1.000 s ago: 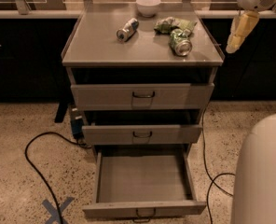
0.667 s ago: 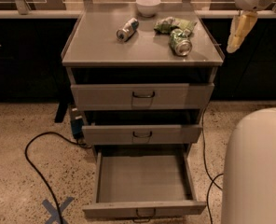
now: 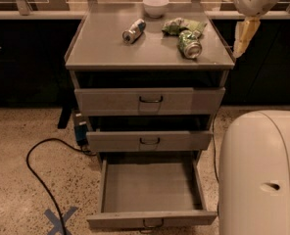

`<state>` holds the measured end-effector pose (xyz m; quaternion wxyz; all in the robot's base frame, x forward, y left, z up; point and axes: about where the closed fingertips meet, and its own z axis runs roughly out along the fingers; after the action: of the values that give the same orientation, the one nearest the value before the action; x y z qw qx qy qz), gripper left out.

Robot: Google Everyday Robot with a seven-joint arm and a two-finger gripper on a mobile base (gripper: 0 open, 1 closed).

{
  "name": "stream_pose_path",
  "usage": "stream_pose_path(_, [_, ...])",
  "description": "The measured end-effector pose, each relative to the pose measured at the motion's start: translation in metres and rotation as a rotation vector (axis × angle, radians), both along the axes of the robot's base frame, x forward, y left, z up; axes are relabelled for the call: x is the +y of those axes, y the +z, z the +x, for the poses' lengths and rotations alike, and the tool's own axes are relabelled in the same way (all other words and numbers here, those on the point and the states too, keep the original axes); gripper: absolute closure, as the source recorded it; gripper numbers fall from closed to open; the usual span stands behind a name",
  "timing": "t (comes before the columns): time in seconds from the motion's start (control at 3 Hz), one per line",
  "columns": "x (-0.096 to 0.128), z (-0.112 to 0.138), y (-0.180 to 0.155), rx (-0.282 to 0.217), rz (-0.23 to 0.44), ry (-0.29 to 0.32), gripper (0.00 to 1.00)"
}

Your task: Place green can into bottom drawer

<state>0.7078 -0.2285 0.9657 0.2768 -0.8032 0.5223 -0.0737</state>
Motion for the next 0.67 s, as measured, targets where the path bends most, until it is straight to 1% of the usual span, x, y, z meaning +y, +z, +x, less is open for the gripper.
stream_pose_path(0.33, [0.0099, 0.0253, -0.0056, -0.058, -0.017, 0.016, 0.00])
stream_pose_path(0.67, [0.0105, 0.0334, -0.0080, -0.074, -0.018, 0.009, 0.00])
